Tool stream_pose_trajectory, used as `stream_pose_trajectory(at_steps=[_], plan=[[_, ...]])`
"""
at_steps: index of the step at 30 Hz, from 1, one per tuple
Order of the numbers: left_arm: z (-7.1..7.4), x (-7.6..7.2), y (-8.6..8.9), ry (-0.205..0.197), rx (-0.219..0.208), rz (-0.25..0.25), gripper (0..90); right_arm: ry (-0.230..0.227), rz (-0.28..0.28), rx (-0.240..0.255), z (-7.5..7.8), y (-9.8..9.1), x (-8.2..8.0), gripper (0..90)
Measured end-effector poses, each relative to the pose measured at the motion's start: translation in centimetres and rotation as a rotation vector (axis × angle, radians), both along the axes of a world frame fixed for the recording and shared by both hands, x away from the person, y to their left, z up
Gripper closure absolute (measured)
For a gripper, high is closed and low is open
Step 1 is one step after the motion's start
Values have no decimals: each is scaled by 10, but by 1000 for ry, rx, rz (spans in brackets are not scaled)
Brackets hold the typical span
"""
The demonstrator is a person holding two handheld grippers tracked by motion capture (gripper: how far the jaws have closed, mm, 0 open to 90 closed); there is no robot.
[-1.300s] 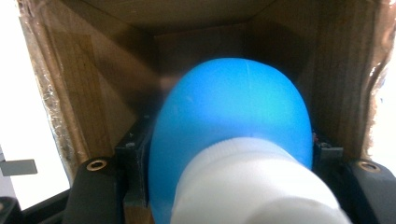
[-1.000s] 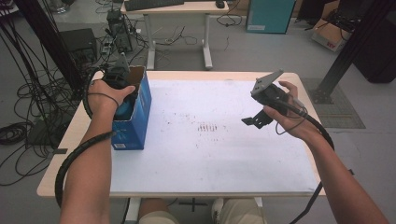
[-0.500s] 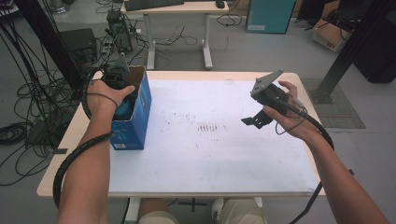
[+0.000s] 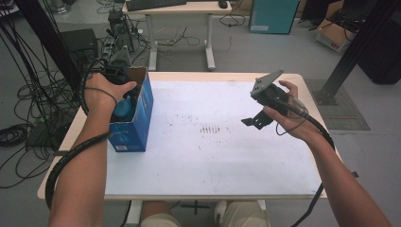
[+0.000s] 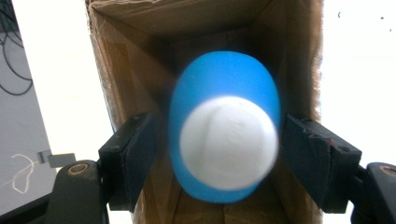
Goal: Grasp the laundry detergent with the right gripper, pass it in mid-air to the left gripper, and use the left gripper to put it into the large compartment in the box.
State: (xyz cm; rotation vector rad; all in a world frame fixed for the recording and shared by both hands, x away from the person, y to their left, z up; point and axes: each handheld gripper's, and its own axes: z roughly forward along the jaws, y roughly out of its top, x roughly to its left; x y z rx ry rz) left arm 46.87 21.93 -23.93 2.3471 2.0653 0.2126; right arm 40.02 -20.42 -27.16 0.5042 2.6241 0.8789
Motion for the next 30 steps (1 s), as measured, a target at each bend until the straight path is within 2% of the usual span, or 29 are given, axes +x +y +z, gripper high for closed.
stream_pose_trajectory(at_steps=[6,12,16,20,24,26,28,30], plan=[[15,-7,-2,-19,4,-6,256,1,-5,0,0,-1,1,44],[38,-17,-1,-56,0,-16,236,5,-20,-2,-1,-2,1,43],[51,-23,-6,-79,-27,-37,199,13,-24,-8,-3,-2,1,44],[57,-25,-19,-101,-42,-78,174,29,-30,-18,-5,-3,2,48],[60,-22,-35,-129,-83,-125,154,30,-22,-35,-4,-5,3,50],[59,-20,-45,-138,-99,-151,140,34,-30,-42,-3,-7,4,49],[57,-17,-56,-131,-104,-183,130,28,-20,-55,-1,-9,7,48],[55,-13,-67,-138,-112,-207,112,26,-26,-49,0,-9,7,49]])
